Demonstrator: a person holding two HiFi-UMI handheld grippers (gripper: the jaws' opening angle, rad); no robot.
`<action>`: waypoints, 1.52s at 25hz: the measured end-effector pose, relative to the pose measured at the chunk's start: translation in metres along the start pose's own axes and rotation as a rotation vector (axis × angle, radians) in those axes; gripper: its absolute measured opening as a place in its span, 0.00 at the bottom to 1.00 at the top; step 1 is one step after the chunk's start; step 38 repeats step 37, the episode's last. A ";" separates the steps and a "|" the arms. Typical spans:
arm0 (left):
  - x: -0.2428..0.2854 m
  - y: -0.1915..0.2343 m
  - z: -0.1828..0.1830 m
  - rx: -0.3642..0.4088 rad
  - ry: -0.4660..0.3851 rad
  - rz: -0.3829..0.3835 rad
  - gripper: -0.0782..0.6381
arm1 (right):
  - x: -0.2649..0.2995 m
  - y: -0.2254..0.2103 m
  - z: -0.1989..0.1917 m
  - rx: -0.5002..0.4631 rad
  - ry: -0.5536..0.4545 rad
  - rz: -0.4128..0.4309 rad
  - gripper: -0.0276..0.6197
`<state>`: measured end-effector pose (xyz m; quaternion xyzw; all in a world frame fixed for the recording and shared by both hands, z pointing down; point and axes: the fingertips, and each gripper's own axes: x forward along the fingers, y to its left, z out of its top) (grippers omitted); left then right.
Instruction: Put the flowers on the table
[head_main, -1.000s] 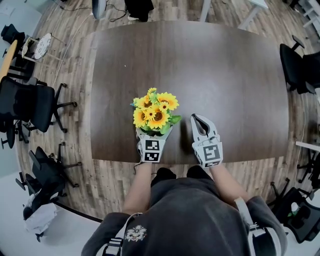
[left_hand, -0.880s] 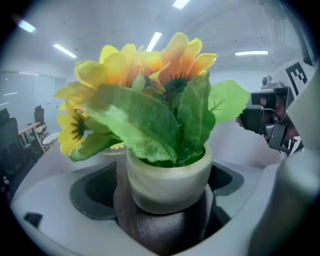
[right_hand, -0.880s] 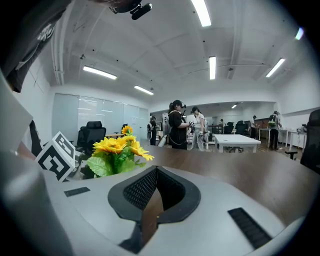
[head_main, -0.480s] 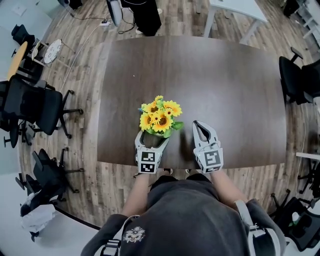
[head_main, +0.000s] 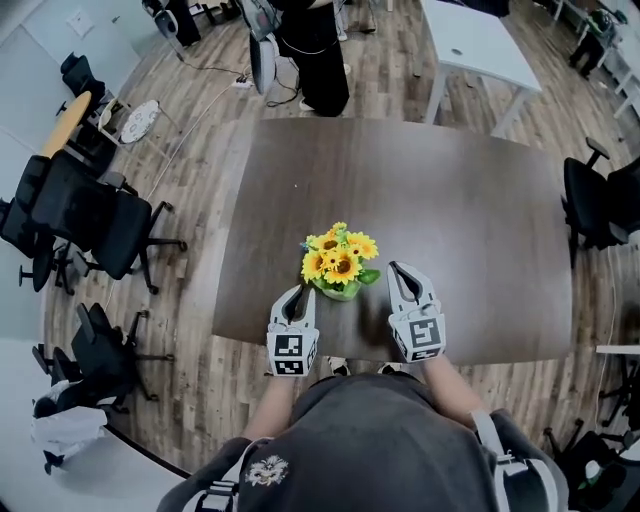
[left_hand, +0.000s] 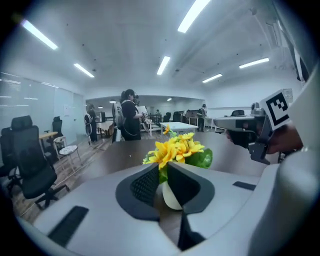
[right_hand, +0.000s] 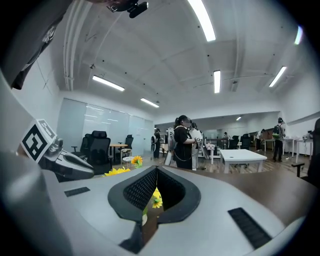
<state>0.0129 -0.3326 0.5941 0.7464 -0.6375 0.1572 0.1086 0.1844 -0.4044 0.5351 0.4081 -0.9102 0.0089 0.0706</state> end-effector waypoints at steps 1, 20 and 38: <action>-0.001 0.004 0.007 0.000 -0.022 0.019 0.17 | 0.001 0.000 0.004 -0.005 -0.008 0.003 0.08; 0.004 0.025 0.092 -0.016 -0.245 0.064 0.12 | 0.010 -0.007 0.066 -0.086 -0.109 -0.041 0.08; 0.002 0.016 0.110 -0.033 -0.260 0.072 0.12 | 0.001 -0.020 0.067 -0.086 -0.115 -0.044 0.08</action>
